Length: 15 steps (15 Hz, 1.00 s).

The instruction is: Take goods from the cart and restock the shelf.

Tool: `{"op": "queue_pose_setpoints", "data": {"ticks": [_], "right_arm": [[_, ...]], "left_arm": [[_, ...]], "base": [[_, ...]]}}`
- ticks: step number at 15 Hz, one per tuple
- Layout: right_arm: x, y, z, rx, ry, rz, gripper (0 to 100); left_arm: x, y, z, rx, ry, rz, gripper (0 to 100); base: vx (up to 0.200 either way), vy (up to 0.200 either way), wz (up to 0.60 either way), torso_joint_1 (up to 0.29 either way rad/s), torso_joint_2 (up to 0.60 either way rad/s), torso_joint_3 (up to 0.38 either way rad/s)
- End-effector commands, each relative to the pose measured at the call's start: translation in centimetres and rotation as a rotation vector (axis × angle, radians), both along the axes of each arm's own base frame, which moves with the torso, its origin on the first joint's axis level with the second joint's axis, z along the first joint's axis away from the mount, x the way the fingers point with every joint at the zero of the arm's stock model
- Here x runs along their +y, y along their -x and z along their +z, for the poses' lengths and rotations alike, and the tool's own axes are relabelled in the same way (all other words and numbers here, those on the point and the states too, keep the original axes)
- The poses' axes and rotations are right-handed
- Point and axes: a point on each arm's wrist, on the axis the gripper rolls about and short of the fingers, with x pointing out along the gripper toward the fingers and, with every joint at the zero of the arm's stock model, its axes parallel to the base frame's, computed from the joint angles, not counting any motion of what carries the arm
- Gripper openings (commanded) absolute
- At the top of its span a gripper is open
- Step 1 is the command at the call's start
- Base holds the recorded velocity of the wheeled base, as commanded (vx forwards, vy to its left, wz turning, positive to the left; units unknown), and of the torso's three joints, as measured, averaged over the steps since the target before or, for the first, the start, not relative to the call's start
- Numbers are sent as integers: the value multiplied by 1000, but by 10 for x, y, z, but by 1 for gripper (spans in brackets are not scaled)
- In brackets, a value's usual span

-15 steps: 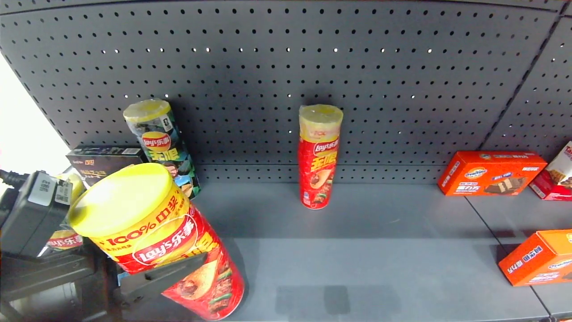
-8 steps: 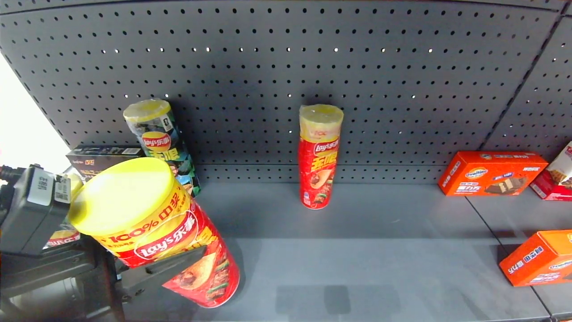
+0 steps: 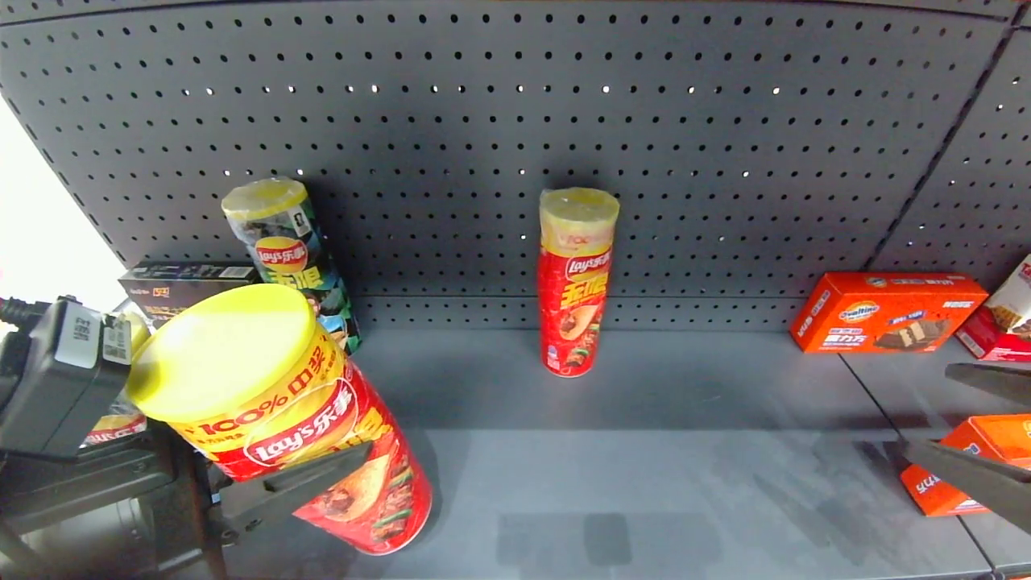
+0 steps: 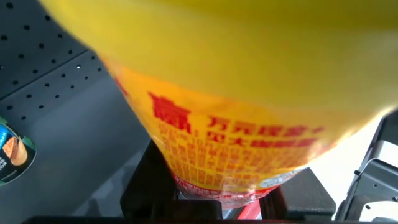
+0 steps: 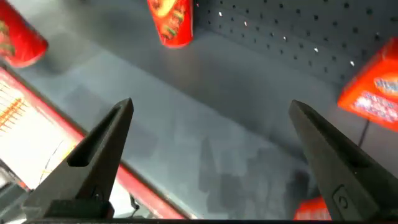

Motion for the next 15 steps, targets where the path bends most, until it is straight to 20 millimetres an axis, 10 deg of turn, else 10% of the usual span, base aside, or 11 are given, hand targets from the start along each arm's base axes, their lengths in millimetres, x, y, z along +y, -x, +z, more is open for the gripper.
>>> {"op": "queue_pose_setpoints", "data": {"ticks": [1, 15], "right_arm": [[13, -34, 8, 55, 14, -1, 100], [85, -179, 12, -137, -44, 464, 100]], "left_arm": [[-1, -3, -4, 18, -9, -4, 0], [-7, -14, 0, 37, 2, -10, 0]], "base": [[0, 0, 0, 0, 0, 0], [0, 0, 0, 0, 0, 0]]}}
